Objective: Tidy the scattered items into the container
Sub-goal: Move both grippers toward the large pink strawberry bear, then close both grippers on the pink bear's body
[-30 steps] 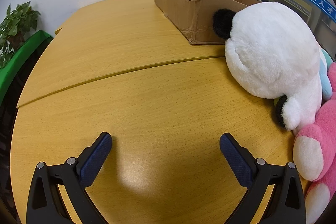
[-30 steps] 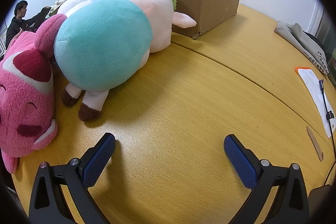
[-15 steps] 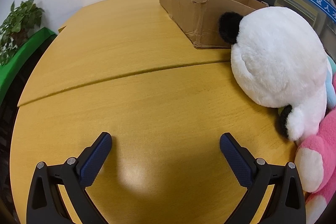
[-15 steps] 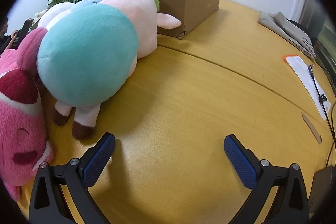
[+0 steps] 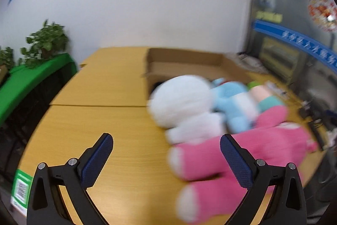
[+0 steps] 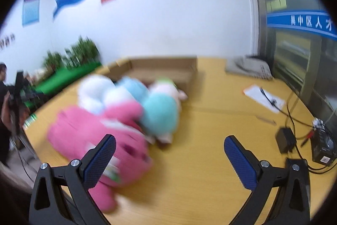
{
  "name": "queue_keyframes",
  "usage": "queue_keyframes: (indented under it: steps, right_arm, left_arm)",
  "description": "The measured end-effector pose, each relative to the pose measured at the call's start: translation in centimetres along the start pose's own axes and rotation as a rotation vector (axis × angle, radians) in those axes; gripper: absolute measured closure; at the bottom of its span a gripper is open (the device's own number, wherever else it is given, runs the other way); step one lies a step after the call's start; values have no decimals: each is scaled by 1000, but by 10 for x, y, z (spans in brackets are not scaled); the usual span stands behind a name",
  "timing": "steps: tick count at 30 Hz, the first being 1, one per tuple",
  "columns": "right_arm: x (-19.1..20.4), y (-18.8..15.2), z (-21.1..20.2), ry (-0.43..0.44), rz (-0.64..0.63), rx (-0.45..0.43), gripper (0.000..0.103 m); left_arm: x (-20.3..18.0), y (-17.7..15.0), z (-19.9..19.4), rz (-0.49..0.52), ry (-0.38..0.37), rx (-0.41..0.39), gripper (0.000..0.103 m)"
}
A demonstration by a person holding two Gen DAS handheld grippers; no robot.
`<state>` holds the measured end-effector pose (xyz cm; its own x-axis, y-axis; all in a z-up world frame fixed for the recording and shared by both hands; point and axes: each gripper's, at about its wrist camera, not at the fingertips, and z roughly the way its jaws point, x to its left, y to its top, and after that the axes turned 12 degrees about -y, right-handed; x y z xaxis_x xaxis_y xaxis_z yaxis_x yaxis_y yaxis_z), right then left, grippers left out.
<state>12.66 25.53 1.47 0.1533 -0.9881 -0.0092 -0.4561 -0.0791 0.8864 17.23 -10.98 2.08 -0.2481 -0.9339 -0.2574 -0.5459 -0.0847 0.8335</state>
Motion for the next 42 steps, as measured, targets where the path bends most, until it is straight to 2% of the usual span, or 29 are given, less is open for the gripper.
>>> queue_keyframes:
  steps: [4, 8, 11, 14, 17, 21, 30, 42]
  right_arm:
    - [45, 16, -6, 34, 89, -45, 0]
    - [84, 14, 5, 33, 169, 8, 0]
    - [104, 7, 16, -18, 189, 108, 0]
    - [116, -1, 17, -121, 140, 147, 1]
    - [119, -3, 13, -189, 114, 144, 1]
    - [118, -5, 14, -220, 113, 152, 1]
    - [123, -4, 32, -226, 53, 187, 1]
    - [123, -5, 61, -213, 38, 230, 1]
  left_arm:
    - [-43, 11, 16, 15, -24, -19, 0]
    - [-57, -1, 36, -55, -53, 55, 0]
    - [-74, -11, 41, -41, -66, 86, 0]
    - [-86, -19, 41, -14, -64, 103, 0]
    - [-89, -21, 42, -18, -70, 110, 0]
    - [-93, -20, 45, -2, -49, 109, 0]
    - [-84, -20, 59, -12, -27, 117, 0]
    - [-78, -21, 81, -23, -102, 146, 0]
